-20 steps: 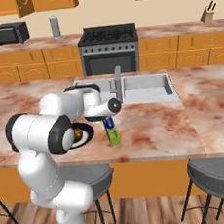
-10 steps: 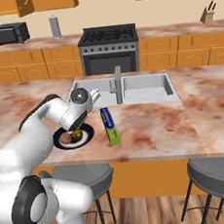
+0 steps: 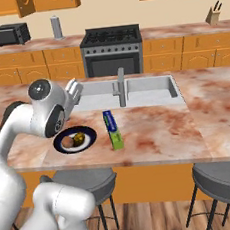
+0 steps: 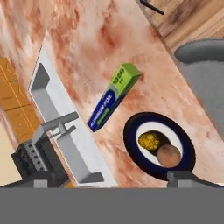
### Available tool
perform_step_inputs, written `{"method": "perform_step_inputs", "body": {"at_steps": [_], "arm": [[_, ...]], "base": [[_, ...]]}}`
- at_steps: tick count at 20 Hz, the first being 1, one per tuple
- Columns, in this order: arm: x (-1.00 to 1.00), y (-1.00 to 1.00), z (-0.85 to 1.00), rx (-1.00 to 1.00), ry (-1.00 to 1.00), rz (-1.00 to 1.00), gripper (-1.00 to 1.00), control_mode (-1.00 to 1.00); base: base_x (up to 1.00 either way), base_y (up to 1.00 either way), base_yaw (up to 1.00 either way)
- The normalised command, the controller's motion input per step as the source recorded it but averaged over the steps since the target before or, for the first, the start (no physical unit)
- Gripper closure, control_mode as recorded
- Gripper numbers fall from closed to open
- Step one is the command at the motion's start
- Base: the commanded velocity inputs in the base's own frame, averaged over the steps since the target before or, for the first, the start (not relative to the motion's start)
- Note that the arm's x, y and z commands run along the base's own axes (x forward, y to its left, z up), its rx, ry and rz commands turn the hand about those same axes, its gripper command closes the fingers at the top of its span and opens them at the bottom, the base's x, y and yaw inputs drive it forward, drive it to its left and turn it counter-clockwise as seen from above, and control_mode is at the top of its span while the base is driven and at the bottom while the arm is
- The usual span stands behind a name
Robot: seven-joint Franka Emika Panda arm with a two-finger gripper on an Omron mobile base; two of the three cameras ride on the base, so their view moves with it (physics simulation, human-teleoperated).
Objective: Retrieve the tupperware and aluminum foil from the cabinet and place them on the dining counter near the plate with lemon and onion to prepare for storing leftovers.
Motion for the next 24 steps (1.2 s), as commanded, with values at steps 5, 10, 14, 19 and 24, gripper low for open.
{"method": "perform_step_inputs", "body": {"at_steps": [5, 10, 14, 19, 24], "arm": [[-1.0, -0.01, 0.82, -0.13, -0.15, 0.15, -1.0, -1.0], [-1.0, -0.01, 0.43, -0.12, -0.05, 0.23, -1.0, -1.0], [0.0, 0.0, 0.0, 0.0, 0.0, 0.0, -1.0, 1.0], [0.0, 0.0, 0.0, 0.0, 0.0, 0.0, -1.0, 1.0], [0.0, 0.0, 0.0, 0.0, 0.0, 0.0, -1.0, 1.0]], "base": [[0.0, 0.0, 0.0], [0.0, 0.0, 0.0], [-1.0, 0.35, 0.45], [-0.69, 1.0, 0.54], [-0.07, 1.0, 0.35]]}}
